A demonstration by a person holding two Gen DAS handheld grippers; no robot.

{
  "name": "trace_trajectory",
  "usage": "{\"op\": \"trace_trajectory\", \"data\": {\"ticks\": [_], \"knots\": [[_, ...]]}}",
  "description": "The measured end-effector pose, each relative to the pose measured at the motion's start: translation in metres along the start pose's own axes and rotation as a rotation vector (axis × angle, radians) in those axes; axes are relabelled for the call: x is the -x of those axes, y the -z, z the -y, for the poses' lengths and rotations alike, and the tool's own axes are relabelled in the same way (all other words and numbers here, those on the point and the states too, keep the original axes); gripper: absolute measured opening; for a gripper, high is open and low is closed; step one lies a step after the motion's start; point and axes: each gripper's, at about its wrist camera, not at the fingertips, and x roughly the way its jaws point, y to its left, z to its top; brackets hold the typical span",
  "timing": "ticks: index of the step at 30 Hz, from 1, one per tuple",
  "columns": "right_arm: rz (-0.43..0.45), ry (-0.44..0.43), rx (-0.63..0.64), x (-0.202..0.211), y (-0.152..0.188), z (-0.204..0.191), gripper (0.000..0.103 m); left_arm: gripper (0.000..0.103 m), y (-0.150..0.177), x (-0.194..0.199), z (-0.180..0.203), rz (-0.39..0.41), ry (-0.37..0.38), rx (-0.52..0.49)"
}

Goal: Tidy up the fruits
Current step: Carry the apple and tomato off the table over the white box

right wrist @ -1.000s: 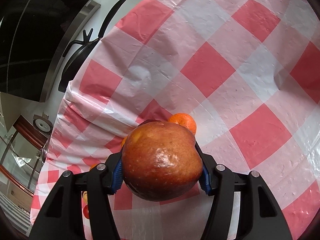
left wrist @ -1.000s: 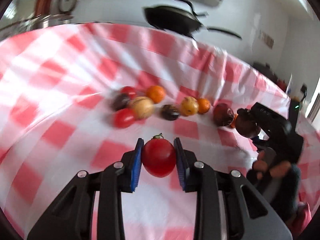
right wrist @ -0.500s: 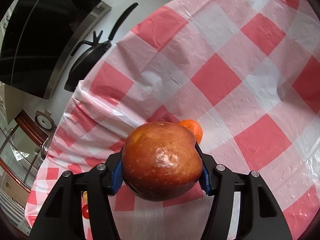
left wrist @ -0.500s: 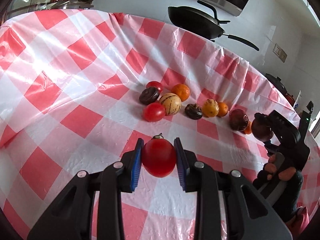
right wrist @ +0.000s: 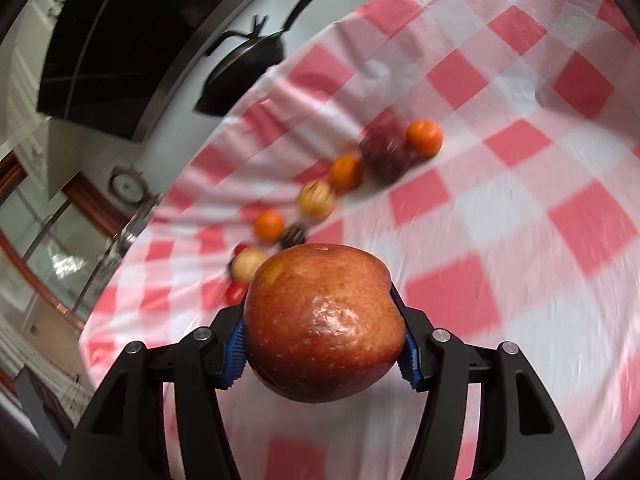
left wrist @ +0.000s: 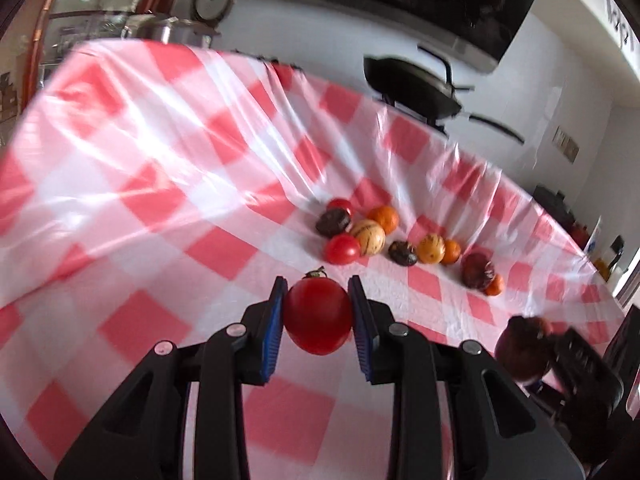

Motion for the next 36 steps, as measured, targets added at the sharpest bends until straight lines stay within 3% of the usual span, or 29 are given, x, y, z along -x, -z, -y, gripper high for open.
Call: {"op": "trace_trajectory", "data": {"ticks": [4,11,24,36], "knots": [[-0.04,-0.025,0.065,0.021,0.028,-0.025,0.059,0.031,0.013,0.039,-0.021,0.011,0.001,0.02],[-0.131,-0.089,0.212,0.045,0.084,-0.069,0.059,0.031,0.029,0.102,-0.049,0.044,-0.029,-0.052],[-0.281,-0.219,0.51,0.076,0.176,-0.141,0.059,0.031,0.058,0.178,-0.157,0.027,-0.219,-0.002],[-0.436,-0.416,0.871,0.104,0.287,-0.217,0.059,0.031,0.086,0.242,-0.248,0.025,-0.354,0.1]]}}
